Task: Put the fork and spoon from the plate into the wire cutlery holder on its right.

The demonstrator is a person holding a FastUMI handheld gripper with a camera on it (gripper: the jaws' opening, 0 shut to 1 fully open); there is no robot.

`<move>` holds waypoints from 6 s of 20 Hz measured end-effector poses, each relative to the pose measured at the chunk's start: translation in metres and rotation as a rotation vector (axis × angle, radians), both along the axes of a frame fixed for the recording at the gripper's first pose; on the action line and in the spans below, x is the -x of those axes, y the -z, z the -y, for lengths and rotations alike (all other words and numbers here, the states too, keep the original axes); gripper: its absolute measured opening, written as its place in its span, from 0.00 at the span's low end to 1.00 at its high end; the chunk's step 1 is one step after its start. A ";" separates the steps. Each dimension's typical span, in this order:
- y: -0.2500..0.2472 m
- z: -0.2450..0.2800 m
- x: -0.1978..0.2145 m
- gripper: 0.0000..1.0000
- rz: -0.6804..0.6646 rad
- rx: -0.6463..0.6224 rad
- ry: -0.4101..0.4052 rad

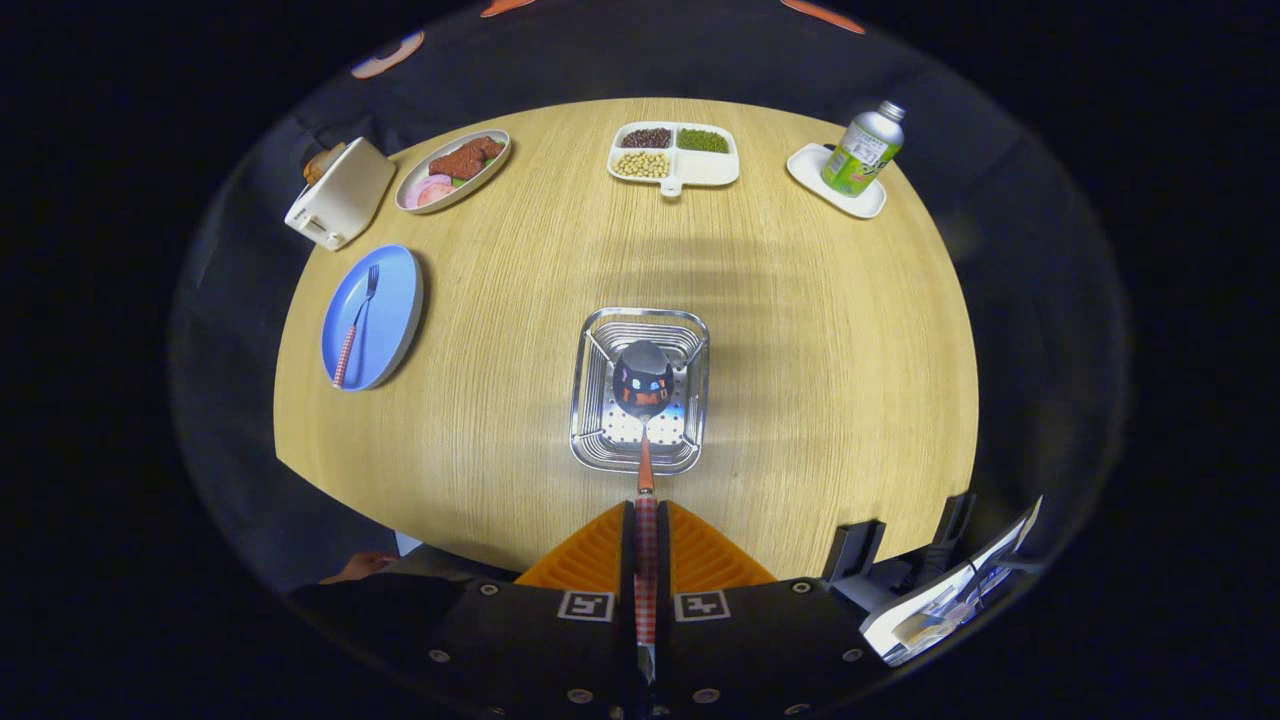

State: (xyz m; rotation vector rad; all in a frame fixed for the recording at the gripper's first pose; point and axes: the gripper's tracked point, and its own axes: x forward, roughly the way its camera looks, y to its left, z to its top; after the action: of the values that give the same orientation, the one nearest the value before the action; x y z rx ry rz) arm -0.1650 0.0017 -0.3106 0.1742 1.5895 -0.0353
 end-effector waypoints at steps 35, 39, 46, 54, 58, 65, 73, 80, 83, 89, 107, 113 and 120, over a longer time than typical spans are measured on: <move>-0.216 -0.099 -0.214 0.95 1.184 0.231 0.156; -0.212 -0.147 -0.222 0.95 1.198 0.200 0.144; -0.178 -0.213 -0.231 0.96 1.132 0.142 0.074; -0.068 -0.290 -0.214 0.96 0.860 0.004 -0.054; -0.012 -0.314 -0.196 0.96 0.737 -0.024 -0.097; 0.063 -0.351 -0.180 0.90 0.600 -0.042 -0.123; 0.103 -0.359 -0.161 0.40 0.544 -0.011 -0.127; 0.085 -0.348 -0.161 0.09 0.567 -0.055 -0.093; 0.060 -0.330 -0.163 0.09 0.608 -0.053 -0.099; 0.001 -0.277 -0.173 0.09 0.703 -0.015 -0.071; -0.058 -0.061 -0.084 0.09 0.624 0.171 0.088; -0.041 -0.019 -0.041 0.09 0.481 0.197 0.080; -0.013 -0.010 -0.007 0.09 0.285 0.158 0.037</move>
State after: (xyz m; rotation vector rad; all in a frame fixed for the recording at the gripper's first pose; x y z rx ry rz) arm -0.1584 0.0113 -0.2972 0.0812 1.2931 -0.1577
